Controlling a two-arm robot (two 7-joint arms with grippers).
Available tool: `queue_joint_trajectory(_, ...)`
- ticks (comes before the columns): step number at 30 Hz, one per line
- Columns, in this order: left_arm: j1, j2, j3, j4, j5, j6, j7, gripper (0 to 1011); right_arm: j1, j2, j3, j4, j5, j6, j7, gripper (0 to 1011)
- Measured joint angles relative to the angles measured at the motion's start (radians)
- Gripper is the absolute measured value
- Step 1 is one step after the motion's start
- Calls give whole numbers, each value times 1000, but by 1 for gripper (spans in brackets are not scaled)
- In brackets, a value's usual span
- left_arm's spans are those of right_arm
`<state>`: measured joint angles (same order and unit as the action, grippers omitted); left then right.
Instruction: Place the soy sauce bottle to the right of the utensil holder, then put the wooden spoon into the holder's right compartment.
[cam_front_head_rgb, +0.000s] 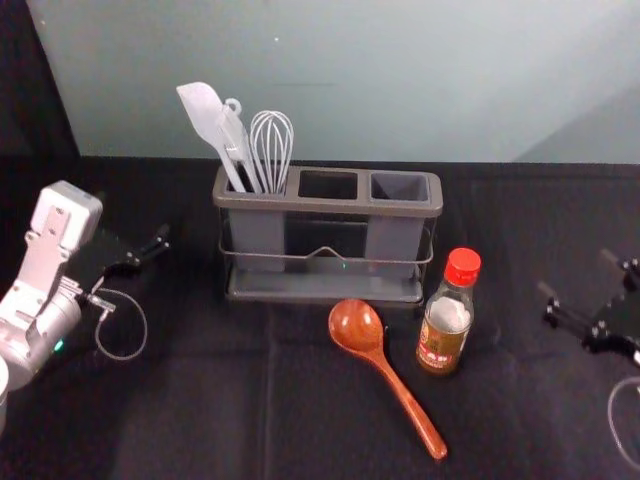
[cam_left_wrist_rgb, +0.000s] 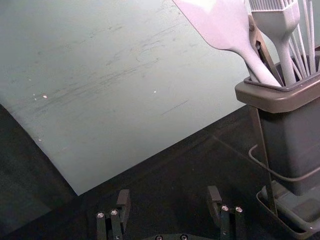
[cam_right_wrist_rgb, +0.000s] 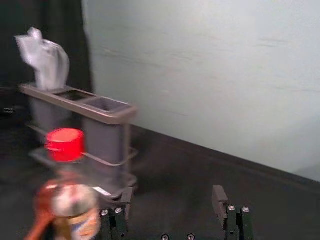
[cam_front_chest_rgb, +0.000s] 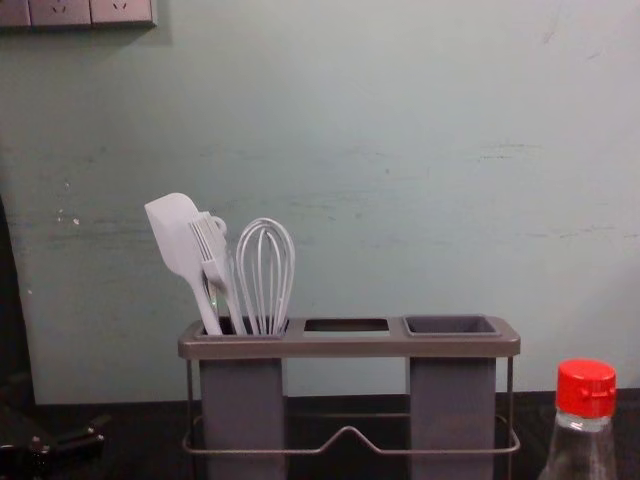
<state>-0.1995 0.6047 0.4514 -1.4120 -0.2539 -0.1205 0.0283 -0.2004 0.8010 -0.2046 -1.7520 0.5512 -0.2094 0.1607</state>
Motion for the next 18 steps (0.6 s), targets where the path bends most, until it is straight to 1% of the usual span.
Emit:
queue_joint_trajectory(1,0,0,0,0,0,0,0,1005,-24,16,15,-22,32,3,34,1003)
queue_joint_trajectory(4,0,0,0,0,0,0,0,1005,-56,38,34,-50,73,8,79,1003)
queue_joint_trajectory(5,0,0,0,0,0,0,0,1005,-73,48,43,-66,94,10,103,1002)
queue_joint_trajectory(7,0,0,0,0,0,0,0,1005,-92,59,54,-85,111,14,132,1002)
queue_joint_trajectory(10,0,0,0,0,0,0,0,1005,-100,61,54,-100,114,15,157,1002)
queue_joint_trajectory(11,0,0,0,0,0,0,0,1005,-100,61,54,-100,114,15,157,1002)
queue_joint_trajectory(13,0,0,0,0,0,0,0,1005,-81,52,39,-101,99,22,171,1003)
queue_joint_trajectory(14,0,0,0,0,0,0,0,1005,-58,42,22,-96,85,30,179,1002)
queue_joint_trajectory(18,0,0,0,0,0,0,0,1005,7,4,-20,-73,49,45,197,1002)
